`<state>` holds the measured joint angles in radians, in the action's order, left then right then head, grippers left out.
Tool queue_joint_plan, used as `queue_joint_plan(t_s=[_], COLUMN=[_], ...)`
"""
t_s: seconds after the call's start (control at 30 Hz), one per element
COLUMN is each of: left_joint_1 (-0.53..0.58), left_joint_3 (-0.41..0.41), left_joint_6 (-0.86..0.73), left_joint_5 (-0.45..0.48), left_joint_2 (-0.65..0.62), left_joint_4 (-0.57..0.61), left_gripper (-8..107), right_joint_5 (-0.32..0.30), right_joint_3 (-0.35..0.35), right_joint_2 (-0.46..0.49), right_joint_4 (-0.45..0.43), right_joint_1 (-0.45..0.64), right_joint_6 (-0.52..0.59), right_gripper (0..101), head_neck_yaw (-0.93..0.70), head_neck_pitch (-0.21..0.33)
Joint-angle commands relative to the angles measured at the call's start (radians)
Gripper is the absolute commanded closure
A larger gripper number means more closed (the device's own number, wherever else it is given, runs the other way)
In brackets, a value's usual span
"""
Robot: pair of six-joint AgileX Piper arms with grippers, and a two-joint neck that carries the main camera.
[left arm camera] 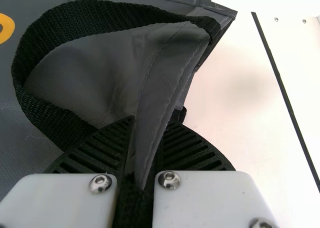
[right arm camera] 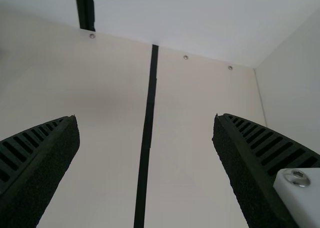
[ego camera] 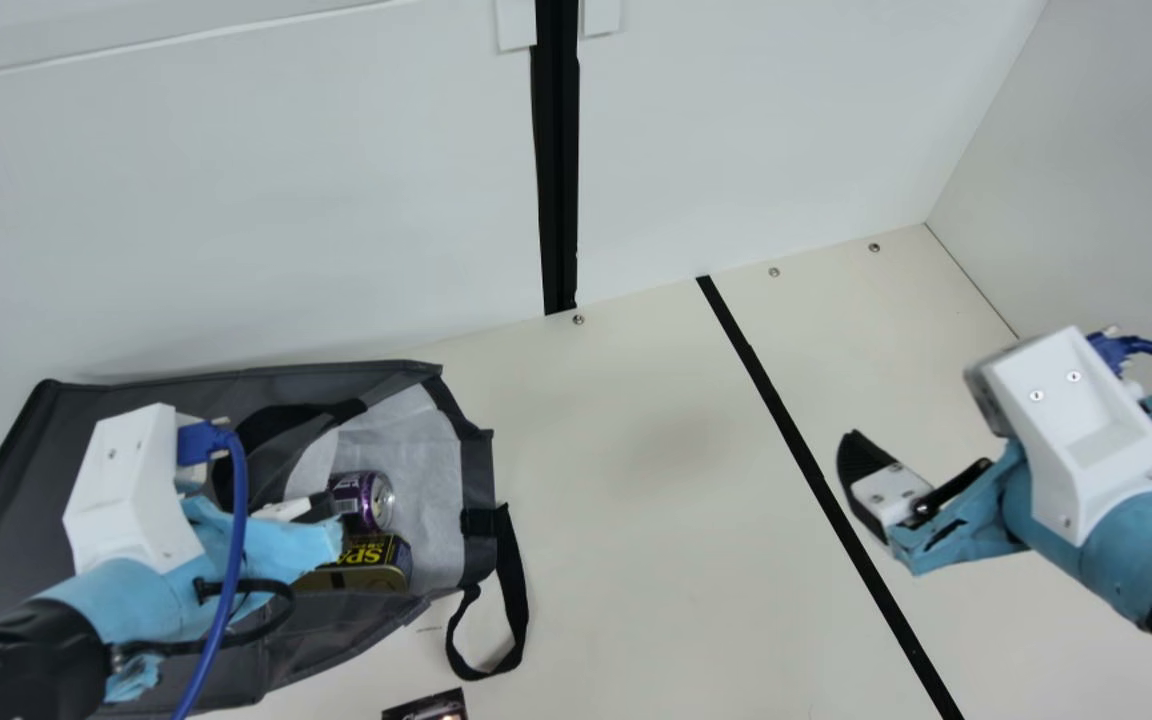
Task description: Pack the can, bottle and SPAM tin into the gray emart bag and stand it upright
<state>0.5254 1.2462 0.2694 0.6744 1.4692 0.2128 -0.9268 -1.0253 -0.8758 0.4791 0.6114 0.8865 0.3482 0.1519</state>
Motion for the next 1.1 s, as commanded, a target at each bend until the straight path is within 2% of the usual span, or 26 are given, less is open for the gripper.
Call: queue_joint_plan(t_s=[0.0, 0.43, 0.8, 1.07], left_joint_1=[0.0, 0.0, 0.0, 0.0], left_joint_3=[0.0, 0.0, 0.0, 0.0], left_joint_6=[0.0, 0.0, 0.0, 0.0], left_joint_5=[0.0, 0.0, 0.0, 0.0], left_joint_2=[0.0, 0.0, 0.0, 0.0], left_joint_4=[0.0, 0.0, 0.0, 0.0], left_gripper=[107, 107, 107, 107], right_joint_5=[-0.006, -0.054, -0.073, -0.116], right_joint_3=[-0.016, -0.117, -0.194, -0.253], right_joint_2=[0.001, 0.001, -0.004, -0.008], right_joint_4=[-0.031, -0.217, -0.365, -0.471], right_joint_1=[0.02, 0.103, 0.107, 0.081], right_joint_6=[-0.038, -0.278, -0.552, -0.729], right_gripper=[6, 6, 6, 6], head_neck_yaw=[0.001, 0.001, 0.001, 0.001], head_neck_pitch=[0.023, 0.023, 0.023, 0.023])
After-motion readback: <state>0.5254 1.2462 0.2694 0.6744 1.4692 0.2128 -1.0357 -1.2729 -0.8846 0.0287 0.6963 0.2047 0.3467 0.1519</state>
